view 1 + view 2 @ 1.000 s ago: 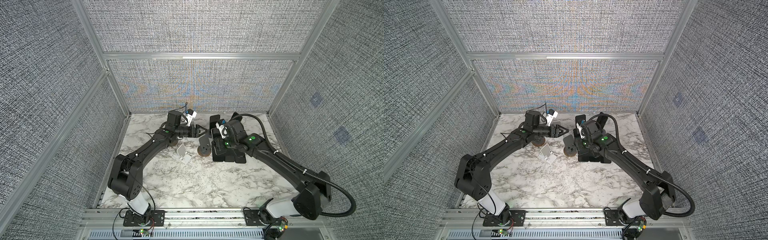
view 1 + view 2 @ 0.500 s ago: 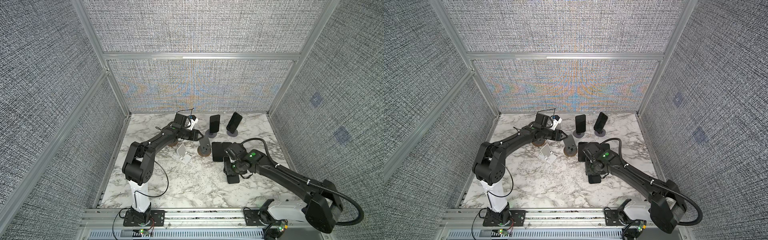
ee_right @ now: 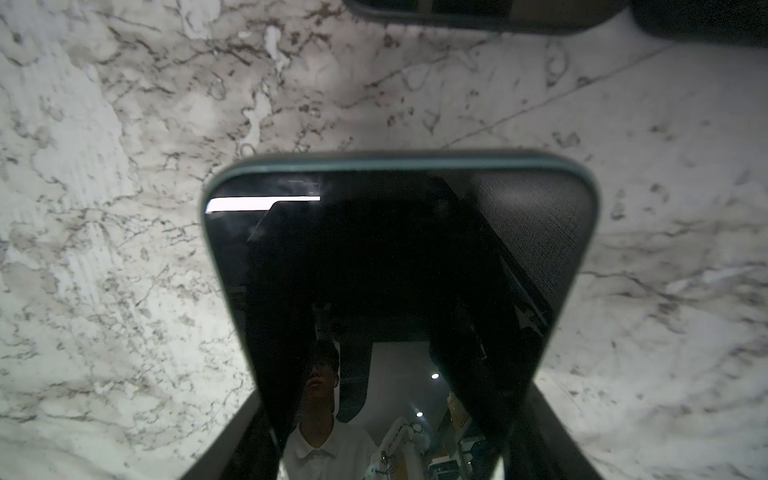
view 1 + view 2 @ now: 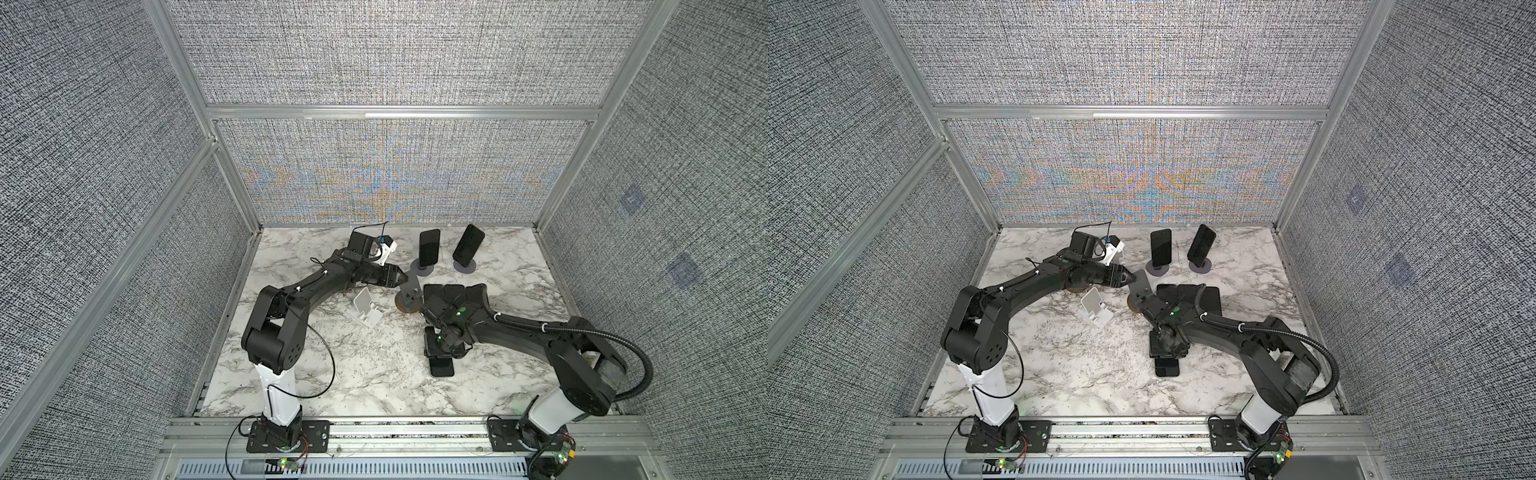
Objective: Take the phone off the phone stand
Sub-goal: 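Carry the phone with the right gripper nearer the robot while the left arm withdraws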
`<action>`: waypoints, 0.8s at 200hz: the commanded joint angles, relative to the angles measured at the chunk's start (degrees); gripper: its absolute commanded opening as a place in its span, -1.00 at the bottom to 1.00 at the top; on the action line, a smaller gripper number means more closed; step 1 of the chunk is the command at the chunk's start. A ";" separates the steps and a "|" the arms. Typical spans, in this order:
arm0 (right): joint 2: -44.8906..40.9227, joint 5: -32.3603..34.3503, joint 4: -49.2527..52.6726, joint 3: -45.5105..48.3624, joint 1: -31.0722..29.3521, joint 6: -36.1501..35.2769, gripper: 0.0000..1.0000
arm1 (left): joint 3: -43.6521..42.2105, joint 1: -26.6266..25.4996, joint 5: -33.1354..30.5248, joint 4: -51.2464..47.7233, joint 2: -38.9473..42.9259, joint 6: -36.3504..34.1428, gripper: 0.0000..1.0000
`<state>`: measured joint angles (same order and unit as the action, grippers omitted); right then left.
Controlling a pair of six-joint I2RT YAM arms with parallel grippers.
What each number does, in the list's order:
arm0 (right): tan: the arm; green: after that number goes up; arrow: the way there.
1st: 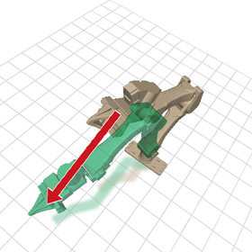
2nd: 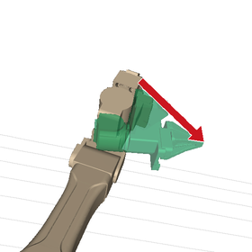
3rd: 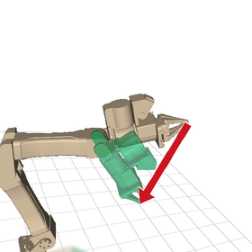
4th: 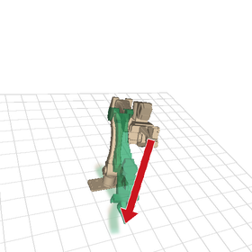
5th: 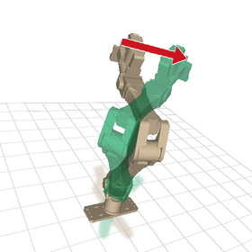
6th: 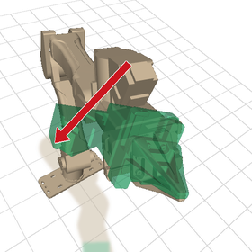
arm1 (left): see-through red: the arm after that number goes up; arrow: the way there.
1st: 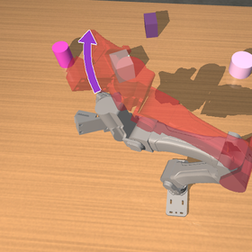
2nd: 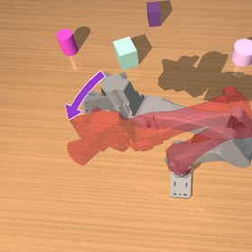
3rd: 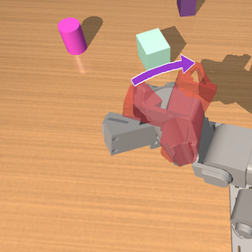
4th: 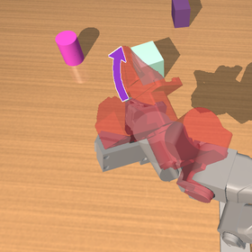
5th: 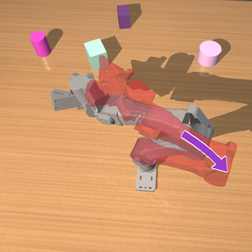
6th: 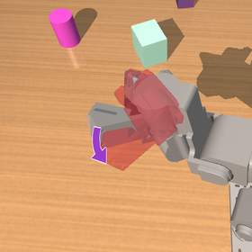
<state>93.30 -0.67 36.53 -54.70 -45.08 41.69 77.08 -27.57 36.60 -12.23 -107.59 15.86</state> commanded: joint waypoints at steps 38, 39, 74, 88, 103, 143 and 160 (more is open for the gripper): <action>2.84 3.82 0.04 -1.17 0.15 1.18 0.00 | -0.43 0.05 -0.47 -0.81 2.01 -1.97 0.13; 2.89 3.83 0.04 -1.23 0.16 1.15 0.01 | -0.39 0.01 -0.47 -0.80 2.02 -1.97 0.13; 3.99 4.00 -0.68 -1.31 0.17 1.27 0.30 | -0.94 0.04 -0.39 -0.87 2.54 -2.41 0.13; 4.52 4.09 -0.60 -1.46 0.24 1.29 0.41 | -1.01 0.03 -0.39 -1.03 2.82 -2.41 0.13; 4.96 4.01 -0.88 -1.46 0.21 1.20 0.50 | -1.18 0.03 -0.48 -1.13 3.08 -2.62 0.13; 5.67 3.56 -1.47 -1.77 0.26 0.94 0.61 | -2.01 0.04 -0.21 -0.25 3.25 -2.40 0.13; 5.62 3.87 -1.21 -1.73 0.34 0.87 0.61 | -2.16 0.05 -0.12 -0.24 3.26 -2.41 0.13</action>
<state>97.97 4.03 37.10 -57.06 -44.97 42.70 75.02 -27.62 36.01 -12.95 -104.68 13.80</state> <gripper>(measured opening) 0.807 0.563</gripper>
